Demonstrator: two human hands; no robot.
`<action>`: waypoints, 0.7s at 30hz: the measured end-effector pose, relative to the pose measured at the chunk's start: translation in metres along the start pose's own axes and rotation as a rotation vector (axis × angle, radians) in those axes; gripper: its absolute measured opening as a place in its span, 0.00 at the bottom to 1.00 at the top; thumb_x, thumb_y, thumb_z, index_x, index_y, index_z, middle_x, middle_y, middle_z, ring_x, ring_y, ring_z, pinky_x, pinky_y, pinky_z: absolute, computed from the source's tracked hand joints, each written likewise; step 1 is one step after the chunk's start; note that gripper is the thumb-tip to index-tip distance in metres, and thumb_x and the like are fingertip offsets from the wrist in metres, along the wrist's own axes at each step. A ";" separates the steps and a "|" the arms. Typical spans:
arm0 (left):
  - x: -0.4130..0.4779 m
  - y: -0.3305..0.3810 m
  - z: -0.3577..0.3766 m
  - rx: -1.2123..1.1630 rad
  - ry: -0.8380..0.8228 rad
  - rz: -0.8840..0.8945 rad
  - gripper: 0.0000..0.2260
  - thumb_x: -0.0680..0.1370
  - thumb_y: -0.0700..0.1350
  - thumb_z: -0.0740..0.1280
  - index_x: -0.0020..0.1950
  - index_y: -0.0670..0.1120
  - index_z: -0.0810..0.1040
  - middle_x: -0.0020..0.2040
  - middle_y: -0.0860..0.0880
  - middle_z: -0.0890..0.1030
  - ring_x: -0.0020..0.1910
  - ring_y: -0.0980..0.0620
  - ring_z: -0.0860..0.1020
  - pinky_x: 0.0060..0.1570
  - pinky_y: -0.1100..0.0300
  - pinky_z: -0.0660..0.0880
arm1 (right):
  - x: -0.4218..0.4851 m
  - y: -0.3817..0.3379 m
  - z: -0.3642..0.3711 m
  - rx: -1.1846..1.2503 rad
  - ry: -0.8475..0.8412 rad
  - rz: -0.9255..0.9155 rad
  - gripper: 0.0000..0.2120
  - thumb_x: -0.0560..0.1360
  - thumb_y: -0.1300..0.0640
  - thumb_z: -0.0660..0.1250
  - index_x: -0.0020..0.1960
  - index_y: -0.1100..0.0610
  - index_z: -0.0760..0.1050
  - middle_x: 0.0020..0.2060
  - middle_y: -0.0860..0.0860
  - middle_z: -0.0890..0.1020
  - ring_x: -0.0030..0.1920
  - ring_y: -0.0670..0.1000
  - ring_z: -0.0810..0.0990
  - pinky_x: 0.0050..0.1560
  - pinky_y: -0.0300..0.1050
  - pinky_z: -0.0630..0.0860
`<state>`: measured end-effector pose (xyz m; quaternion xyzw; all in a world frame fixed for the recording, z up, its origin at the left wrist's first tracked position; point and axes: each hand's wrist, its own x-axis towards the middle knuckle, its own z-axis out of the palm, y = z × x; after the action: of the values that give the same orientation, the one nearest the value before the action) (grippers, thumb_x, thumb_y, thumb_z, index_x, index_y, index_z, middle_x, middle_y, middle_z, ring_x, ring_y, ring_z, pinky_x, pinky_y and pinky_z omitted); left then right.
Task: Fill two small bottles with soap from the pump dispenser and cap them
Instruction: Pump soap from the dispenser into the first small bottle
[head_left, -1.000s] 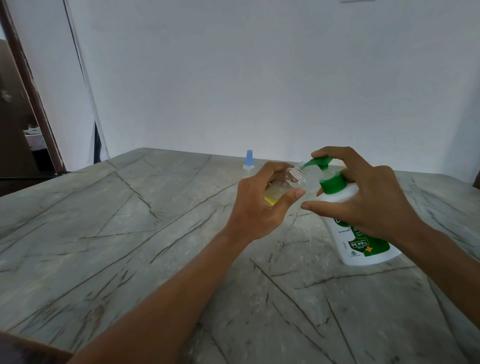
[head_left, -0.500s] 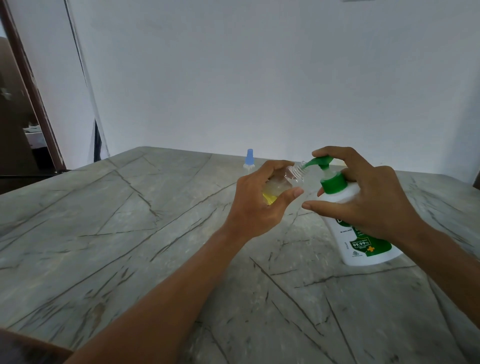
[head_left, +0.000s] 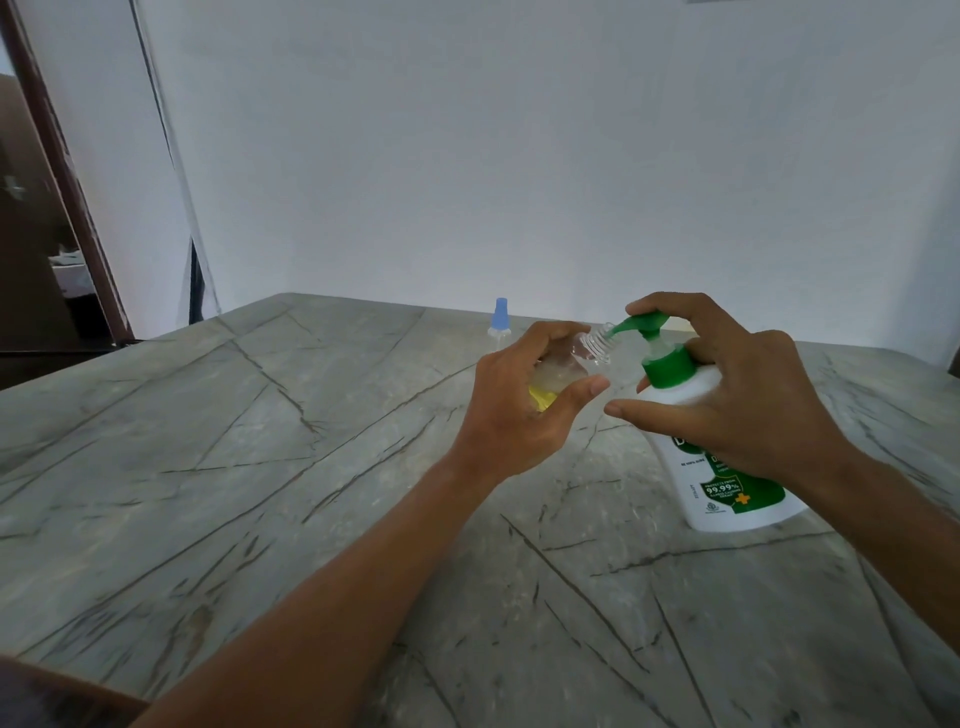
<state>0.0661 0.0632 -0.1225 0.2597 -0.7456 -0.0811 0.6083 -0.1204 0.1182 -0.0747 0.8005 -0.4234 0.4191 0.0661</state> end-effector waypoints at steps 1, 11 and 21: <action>0.000 0.000 0.000 0.006 0.003 0.002 0.20 0.73 0.47 0.74 0.61 0.40 0.77 0.53 0.54 0.81 0.49 0.62 0.80 0.47 0.73 0.75 | 0.000 0.001 0.000 -0.008 -0.006 -0.001 0.33 0.60 0.34 0.72 0.61 0.36 0.64 0.42 0.27 0.72 0.36 0.31 0.77 0.41 0.22 0.66; -0.001 0.000 0.001 0.010 -0.004 0.008 0.20 0.73 0.46 0.75 0.61 0.39 0.78 0.52 0.51 0.82 0.50 0.58 0.81 0.49 0.70 0.76 | 0.000 0.003 -0.001 0.053 0.030 0.037 0.30 0.58 0.35 0.74 0.56 0.36 0.67 0.39 0.30 0.74 0.38 0.33 0.80 0.36 0.25 0.72; 0.000 0.003 0.001 0.005 0.010 0.024 0.19 0.74 0.46 0.74 0.61 0.40 0.77 0.53 0.54 0.81 0.49 0.60 0.80 0.47 0.72 0.75 | 0.000 0.006 0.001 0.010 0.007 -0.002 0.33 0.60 0.36 0.74 0.61 0.35 0.64 0.40 0.29 0.75 0.43 0.32 0.78 0.43 0.19 0.68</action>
<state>0.0642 0.0653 -0.1216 0.2529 -0.7458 -0.0707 0.6122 -0.1244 0.1138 -0.0775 0.7997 -0.4203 0.4241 0.0639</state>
